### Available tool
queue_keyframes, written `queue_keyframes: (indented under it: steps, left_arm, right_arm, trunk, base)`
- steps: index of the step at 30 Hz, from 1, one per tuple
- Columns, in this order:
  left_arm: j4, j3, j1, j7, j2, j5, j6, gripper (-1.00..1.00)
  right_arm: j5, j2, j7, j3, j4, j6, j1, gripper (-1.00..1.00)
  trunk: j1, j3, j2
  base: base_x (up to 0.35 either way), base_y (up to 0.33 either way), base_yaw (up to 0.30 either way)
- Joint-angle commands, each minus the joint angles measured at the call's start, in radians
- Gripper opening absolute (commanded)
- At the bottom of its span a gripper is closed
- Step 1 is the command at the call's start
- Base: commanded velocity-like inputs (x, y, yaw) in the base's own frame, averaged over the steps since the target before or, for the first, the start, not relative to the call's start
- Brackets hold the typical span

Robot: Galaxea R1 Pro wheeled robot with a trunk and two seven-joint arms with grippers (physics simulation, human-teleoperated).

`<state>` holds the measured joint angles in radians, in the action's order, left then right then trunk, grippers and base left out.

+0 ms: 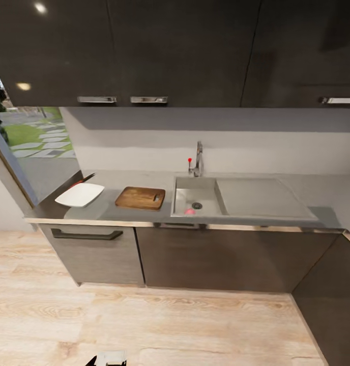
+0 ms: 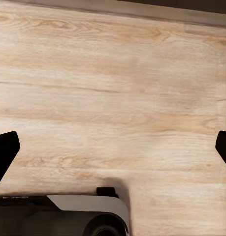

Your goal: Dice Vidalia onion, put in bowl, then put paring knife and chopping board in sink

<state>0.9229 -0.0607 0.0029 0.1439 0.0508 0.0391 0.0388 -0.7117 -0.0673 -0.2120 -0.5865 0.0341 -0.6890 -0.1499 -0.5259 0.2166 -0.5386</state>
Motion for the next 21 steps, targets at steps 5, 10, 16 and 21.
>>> queue_keyframes:
  steps: [5,10,16,21]
  left_arm:
    - [0.002,-0.019,0.000,0.007,0.010,0.003,0.026,1.00]
    - [0.149,-0.052,0.000,0.007,0.059,0.021,0.298,1.00]
    - [0.488,-0.187,0.000,0.007,0.086,0.033,0.694,1.00]
    - [0.605,-0.267,-0.042,0.030,0.105,0.038,0.815,1.00]
  right_arm:
    - [-0.010,0.002,-0.008,-0.004,0.000,0.000,0.000,1.00]
    - [-0.008,0.005,-0.010,-0.007,0.000,0.000,-0.001,1.00]
    - [-0.006,0.007,-0.010,-0.011,0.000,0.000,0.000,1.00]
    - [-0.005,0.009,-0.010,-0.012,0.000,0.000,-0.001,1.00]
  trunk:
    - [-0.001,0.001,-0.001]
    - [-0.001,0.001,-0.001]
    - [-0.001,0.001,-0.001]
    - [-0.001,0.001,-0.001]
  base:
    - [0.059,-0.098,0.030]
    - [0.009,-0.015,0.005]
    - [0.001,-0.002,0.001]
    - [0.000,0.000,0.000]
